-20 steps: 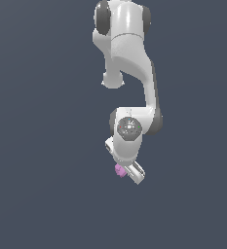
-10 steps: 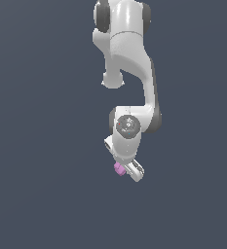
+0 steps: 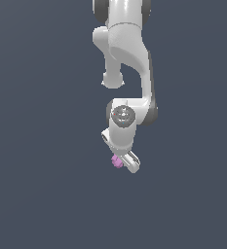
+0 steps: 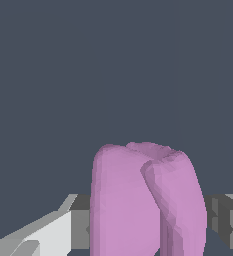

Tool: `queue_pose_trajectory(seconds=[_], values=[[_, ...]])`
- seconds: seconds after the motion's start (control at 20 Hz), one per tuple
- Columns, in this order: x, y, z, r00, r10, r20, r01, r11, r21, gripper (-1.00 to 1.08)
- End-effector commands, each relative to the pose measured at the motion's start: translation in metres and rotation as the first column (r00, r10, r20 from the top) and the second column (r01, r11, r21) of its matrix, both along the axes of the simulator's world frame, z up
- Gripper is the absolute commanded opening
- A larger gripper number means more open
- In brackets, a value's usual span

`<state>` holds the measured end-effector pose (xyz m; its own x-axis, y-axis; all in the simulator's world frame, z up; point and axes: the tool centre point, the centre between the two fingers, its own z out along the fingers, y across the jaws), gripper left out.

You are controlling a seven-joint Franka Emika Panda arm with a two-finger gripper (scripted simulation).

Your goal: Pick up the object and move it to a goal position.

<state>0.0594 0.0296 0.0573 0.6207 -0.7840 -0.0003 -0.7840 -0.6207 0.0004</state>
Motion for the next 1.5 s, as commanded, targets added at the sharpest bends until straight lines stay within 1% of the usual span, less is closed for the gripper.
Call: queue_pose_trajectory(seconds=[0.0,0.95,1.2,1.45], values=[[-0.012,-0.005,0.004,1.0,0.0,0.001,0.0,1.0,0.0,-1.0],[-0.122,-0.049,0.035,1.0,0.0,0.0,0.0,1.0,0.001,-1.0],[-0.142,-0.058,0.041,1.0,0.0,0.0,0.0,1.0,0.001,-1.0],[-0.153,-0.063,0.045,1.0,0.0,0.0,0.0,1.0,0.001,-1.0]])
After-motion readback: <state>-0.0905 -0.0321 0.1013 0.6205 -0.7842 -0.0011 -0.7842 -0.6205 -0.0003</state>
